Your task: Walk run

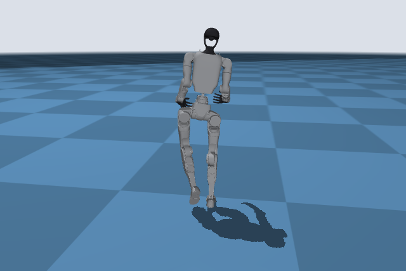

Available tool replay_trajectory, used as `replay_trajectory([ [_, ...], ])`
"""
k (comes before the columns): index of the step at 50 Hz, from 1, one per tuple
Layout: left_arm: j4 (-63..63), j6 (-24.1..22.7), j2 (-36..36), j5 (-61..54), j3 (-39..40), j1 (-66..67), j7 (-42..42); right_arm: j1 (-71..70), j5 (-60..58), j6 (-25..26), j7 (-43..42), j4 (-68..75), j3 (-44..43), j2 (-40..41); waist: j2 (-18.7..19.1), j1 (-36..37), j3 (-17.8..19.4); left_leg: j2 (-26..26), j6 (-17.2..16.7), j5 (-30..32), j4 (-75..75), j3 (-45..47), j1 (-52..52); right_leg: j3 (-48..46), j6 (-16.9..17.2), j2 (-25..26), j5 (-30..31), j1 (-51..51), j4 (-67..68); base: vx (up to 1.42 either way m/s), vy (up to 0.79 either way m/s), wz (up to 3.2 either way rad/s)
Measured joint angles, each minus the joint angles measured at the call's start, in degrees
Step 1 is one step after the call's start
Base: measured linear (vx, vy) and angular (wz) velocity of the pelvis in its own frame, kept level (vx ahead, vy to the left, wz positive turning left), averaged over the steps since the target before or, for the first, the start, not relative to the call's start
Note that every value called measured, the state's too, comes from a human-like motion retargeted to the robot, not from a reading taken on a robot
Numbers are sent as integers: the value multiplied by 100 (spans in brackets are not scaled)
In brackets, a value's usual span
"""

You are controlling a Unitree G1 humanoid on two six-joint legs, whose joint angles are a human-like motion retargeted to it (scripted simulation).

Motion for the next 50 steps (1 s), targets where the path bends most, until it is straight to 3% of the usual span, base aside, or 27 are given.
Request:
replay_trajectory([
  [3, -184, -129, 70, 223, 233, 276, 677, -341, 115, -133, -14, -94, 56, -118, -69, 374, 96, 3, -158, -542, -387, 0, -909, -112, -48, 281, -120, 307, -275, 78, -37, -6],
  [7, -155, -345, 138, 500, 733, 682, 1516, -900, 386, -209, 121, -191, 30, -377, -142, 952, 314, 545, 187, -1190, -1266, 362, -1926, -85, -219, 705, -504, 706, -432, 69, -36, -30],
  [10, 19, -558, 75, 104, 972, 964, 1354, -1342, 606, -237, 286, -186, 0, -611, -178, 1295, 509, 881, 422, -1511, -1948, 506, -2560, 8, -265, 942, -765, 1057, -520, 103, -32, -38],
  [13, 36, -565, -55, -378, 1091, 1199, 936, -1461, 748, -330, 410, -149, 13, -798, -270, 1487, 573, 909, 475, -1751, -2330, 504, -2914, 26, -190, 1068, -564, 1381, -573, 117, -16, -11],
  [15, -114, -611, -144, -478, 1137, 1291, 847, -1366, 784, -384, 464, -114, 17, -816, -427, 1551, 552, 874, 560, -1808, -2366, 665, -2900, -2, 23, 994, 14, 1518, -479, 122, -15, 11],
  [17, -315, -641, -283, -430, 1078, 1228, 915, -1155, 781, -427, 479, -55, -6, -715, -613, 1608, 504, 738, 678, -1784, -2244, 722, -2702, -27, 207, 853, 1109, 1553, -245, 141, -15, 35],
  [20, -663, -512, -503, -358, 804, 889, 1154, -675, 758, -467, 484, -7, -36, -445, -781, 1504, 412, 472, 668, -2524, -1912, 454, -2408, -60, 453, 675, 3247, 1436, 418, 151, -23, 85],
  [21, -799, -418, -548, -399, 685, 714, 1263, -445, 755, -492, 470, -48, 23, -365, -819, 1317, 459, 401, 681, -2791, -1741, 277, -2240, -57, 598, 584, 3618, 1212, 1331, 161, -38, 158],
  [23, -1003, -272, -559, -536, 405, 230, 1416, -81, 759, -502, 415, -96, 103, -222, -900, 787, 658, -200, 851, -3515, -1307, -103, -1774, -149, 683, 453, 3865, 602, 3629, 178, -52, 250],
  [25, -1190, -178, -408, -730, 143, -490, 1515, 127, 759, -484, 427, -164, 90, -40, -456, 433, 676, -159, 915, -3808, -1433, -867, -1344, 36, 884, 1432, 3865, -12, 3921, 129, -63, 190],
  [27, -1321, -74, -183, -1061, 29, -1355, 1360, 300, 743, -488, 443, -161, 20, 77, -99, 299, 734, 117, 790, -4203, -1180, -1251, -1125, 102, 1035, 1814, 2786, -832, 4617, 105, -64, 74],
  [28, -1425, -1, -64, -1315, -16, -1777, 1196, 388, 768, -519, 408, -176, -23, 117, -10, 276, 764, 192, 753, -4361, -1145, -1290, -962, -63, 883, 1666, 2148, -1311, 5012, 128, -65, 61],
  [30, -1740, 130, 170, -1770, -249, -2477, 960, 636, 874, -643, 282, -299, -132, 201, 78, 6, 769, 80, 756, -4474, -1403, -1443, -471, -635, 396, 873, 1057, -2245, 5496, 153, -71, 117],
  [33, -2259, 150, 648, -1988, -364, -2846, 848, 1110, 1088, -689, 290, -504, -260, 277, 188, -683, 703, -249, 872, -3976, -2309, -1735, 563, -1013, 44, -247, 339, -3272, 5043, 182, -97, 167],
  [35, -2474, 131, 918, -1985, -344, -2715, 774, 1306, 1122, -662, 331, -581, -344, 287, 400, -1090, 643, -197, 616, -3179, -2990, -1999, 1228, -1174, 102, -662, 87, -3701, 4492, 151, -80, 142],
  [37, -2491, 166, 1089, -1849, -251, -2210, 722, 1453, 953, -651, 401, -656, -505, 202, 873, -1532, 549, 373, 79, -1497, -3554, -1909, 1905, -1351, 218, -954, -75, -4071, 3371, 185, -107, 91],
  [40, -2252, 309, 1025, -1729, -140, -1189, 647, 1349, 601, -648, 377, -691, -597, -52, 1222, -1655, 411, 817, -370, 1366, -3776, -1330, 2485, -1525, 202, -696, -397, -4057, 2023, 181, -112, -45],
  [41, -2077, 301, 941, -1776, -223, -842, 640, 1210, 474, -631, 335, -727, -592, -131, 1196, -1528, 511, 952, -189, 1504, -2996, -955, 2430, -1671, -118, -596, -315, -3792, 2008, 187, -112, -161],
  [43, -1621, 301, 822, -1907, -343, -220, 520, 892, 323, -585, 230, -862, -588, -309, 1158, -1085, 708, 858, 56, 1596, -1273, -777, 2149, -1602, -893, 4, -742, -3316, 2292, 210, -125, -241],
  [44, -1324, 273, 736, -1869, -288, 107, 334, 745, 325, -570, 170, -968, -525, -422, 1015, -849, 737, 313, -45, 1596, -807, -966, 1999, -1251, -899, 83, -927, -3023, 2387, 201, -106, -253],
  [45, -1006, 228, 631, -1773, -180, 451, 100, 610, 352, -561, 110, -1085, -430, -543, 806, -629, 731, -436, -243, 1596, -558, -1221, 1866, -785, -696, 0, -1024, -2695, 2419, 187, -88, -167],
  [47, -109, -42, 589, -1015, 186, 963, -292, 141, 642, -420, 93, -1133, -494, -733, 835, -306, 865, -674, -339, 727, 1211, -1252, 751, -607, -530, -47, -1742, -2448, 3021, 178, -69, -116],
  [50, 782, -164, 349, -130, 808, 1614, -308, -516, 985, -204, 336, -926, -470, -1008, 417, 523, 670, 131, 753, -833, 2541, 61, -1082, -73, -666, 413, -2290, -1668, 2652, 213, -62, -189],
])
